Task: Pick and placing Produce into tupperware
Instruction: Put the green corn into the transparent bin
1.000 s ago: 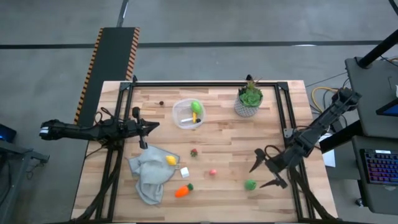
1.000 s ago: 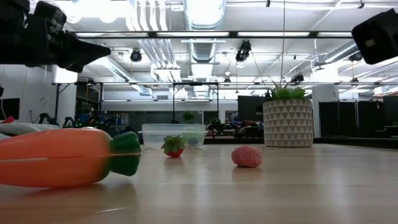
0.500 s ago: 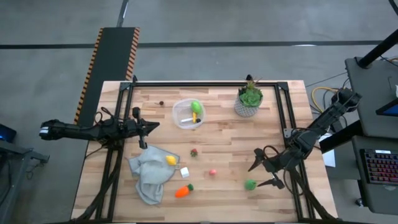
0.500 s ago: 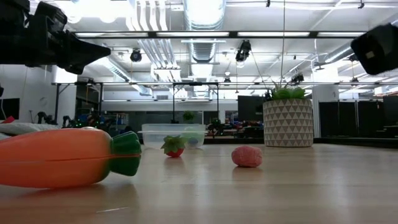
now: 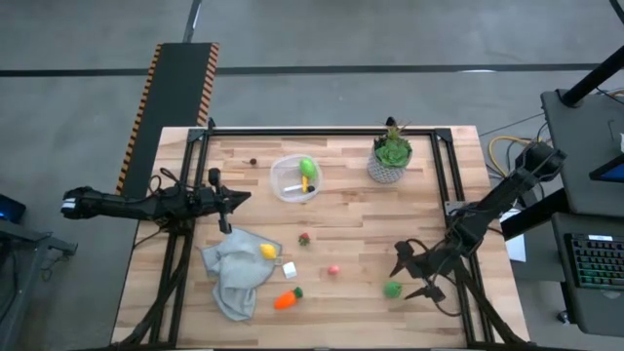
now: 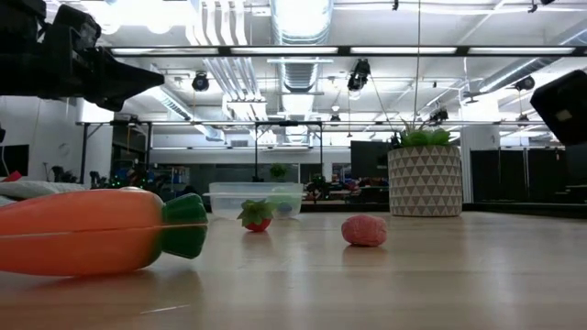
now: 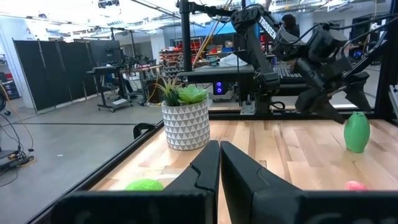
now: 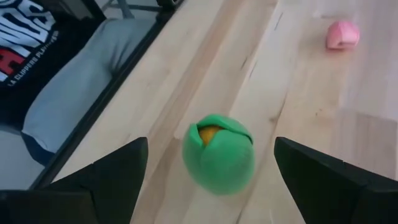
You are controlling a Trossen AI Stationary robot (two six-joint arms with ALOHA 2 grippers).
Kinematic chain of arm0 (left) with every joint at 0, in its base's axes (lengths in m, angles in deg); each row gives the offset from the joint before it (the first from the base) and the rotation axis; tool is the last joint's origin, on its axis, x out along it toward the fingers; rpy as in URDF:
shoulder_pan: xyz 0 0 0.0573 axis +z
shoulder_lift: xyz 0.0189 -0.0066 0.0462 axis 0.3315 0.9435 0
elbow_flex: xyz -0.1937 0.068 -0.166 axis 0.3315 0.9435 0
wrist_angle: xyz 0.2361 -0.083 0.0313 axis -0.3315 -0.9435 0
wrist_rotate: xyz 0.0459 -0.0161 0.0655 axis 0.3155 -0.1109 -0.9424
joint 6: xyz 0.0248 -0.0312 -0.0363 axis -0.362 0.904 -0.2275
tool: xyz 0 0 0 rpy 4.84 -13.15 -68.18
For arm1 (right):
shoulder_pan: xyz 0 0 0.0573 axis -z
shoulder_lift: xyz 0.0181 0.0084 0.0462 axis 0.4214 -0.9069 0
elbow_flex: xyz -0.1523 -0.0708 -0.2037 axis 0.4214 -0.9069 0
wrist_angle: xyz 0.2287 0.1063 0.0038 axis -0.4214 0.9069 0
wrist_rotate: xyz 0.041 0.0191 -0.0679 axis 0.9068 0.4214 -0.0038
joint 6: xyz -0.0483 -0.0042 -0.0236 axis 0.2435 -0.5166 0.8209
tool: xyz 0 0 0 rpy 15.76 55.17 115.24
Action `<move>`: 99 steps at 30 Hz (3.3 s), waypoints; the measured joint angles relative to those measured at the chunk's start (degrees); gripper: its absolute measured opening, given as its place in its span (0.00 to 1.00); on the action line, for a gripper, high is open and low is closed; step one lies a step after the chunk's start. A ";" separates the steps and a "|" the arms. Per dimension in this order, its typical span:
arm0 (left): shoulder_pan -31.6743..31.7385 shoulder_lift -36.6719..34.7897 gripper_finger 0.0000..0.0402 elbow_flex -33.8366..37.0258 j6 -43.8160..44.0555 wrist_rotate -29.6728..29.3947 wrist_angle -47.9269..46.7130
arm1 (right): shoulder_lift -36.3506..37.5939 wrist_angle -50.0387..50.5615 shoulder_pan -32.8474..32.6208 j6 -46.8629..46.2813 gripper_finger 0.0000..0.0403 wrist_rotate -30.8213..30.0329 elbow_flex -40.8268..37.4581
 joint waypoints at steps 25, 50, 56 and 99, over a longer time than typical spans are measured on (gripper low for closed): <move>-0.02 0.11 0.00 0.00 0.00 -1.29 0.03 | -19.65 -18.11 0.11 -1.20 0.85 0.33 0.00; 0.00 0.11 0.00 0.00 -0.04 -1.29 -0.02 | -21.32 -19.60 0.17 -1.81 0.56 -0.02 0.24; 0.00 0.11 0.00 0.00 -0.04 -1.29 -0.02 | -21.32 -19.68 0.17 -1.67 0.49 -0.04 0.24; 0.00 1.79 0.00 0.00 -0.13 -1.25 2.71 | -24.26 -5.72 47.40 22.59 0.48 8.94 33.15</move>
